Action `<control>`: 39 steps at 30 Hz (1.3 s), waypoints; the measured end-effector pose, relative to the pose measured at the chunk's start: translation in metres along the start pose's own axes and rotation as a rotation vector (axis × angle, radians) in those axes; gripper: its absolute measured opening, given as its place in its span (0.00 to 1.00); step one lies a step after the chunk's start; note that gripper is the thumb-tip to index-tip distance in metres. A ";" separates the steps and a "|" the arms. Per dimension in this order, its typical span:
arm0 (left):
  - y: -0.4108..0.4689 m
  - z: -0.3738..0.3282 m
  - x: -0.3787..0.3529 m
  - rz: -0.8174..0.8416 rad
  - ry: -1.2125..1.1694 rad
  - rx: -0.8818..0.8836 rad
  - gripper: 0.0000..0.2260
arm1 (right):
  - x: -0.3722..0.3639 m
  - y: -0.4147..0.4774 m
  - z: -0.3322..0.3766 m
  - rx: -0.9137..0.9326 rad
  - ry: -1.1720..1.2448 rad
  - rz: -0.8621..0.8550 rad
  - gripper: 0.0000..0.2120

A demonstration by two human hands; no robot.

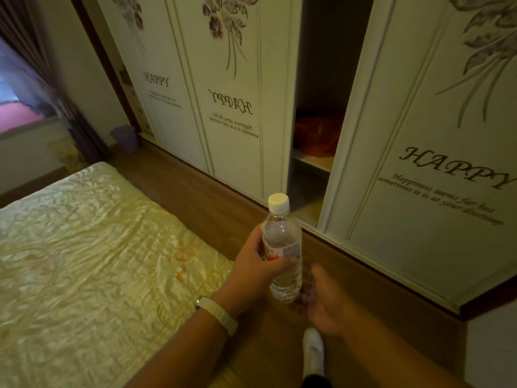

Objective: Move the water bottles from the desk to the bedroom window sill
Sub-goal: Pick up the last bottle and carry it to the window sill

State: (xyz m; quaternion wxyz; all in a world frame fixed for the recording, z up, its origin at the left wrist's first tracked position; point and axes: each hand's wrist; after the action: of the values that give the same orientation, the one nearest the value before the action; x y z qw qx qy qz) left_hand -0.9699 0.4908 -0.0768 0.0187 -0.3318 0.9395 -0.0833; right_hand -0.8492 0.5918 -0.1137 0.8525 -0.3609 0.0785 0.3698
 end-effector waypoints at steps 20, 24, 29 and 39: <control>0.262 -0.087 -0.047 -0.143 0.059 0.037 0.28 | 0.026 0.210 0.216 -0.110 -0.048 0.138 0.15; 0.295 -0.091 -0.029 -0.184 0.061 0.038 0.28 | 0.010 0.248 0.231 -0.113 -0.099 0.140 0.15; 0.337 -0.084 0.012 -0.207 0.012 0.032 0.27 | -0.027 0.299 0.237 -0.122 -0.129 0.122 0.17; 0.457 -0.076 0.150 -0.235 -0.128 0.023 0.29 | -0.150 0.431 0.270 -0.076 -0.258 0.102 0.16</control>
State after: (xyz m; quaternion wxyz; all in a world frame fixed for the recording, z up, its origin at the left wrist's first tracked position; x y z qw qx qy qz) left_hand -1.3769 0.7578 -0.0764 0.0724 -0.4440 0.8900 -0.0746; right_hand -1.2884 0.8886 -0.0970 0.8214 -0.3380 -0.0277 0.4585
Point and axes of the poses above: each hand's wrist, its own y-axis towards the middle knuckle, its own x-axis out of the back of the hand, z = x × y, and after that the axes turned 7 degrees about x, right-handed
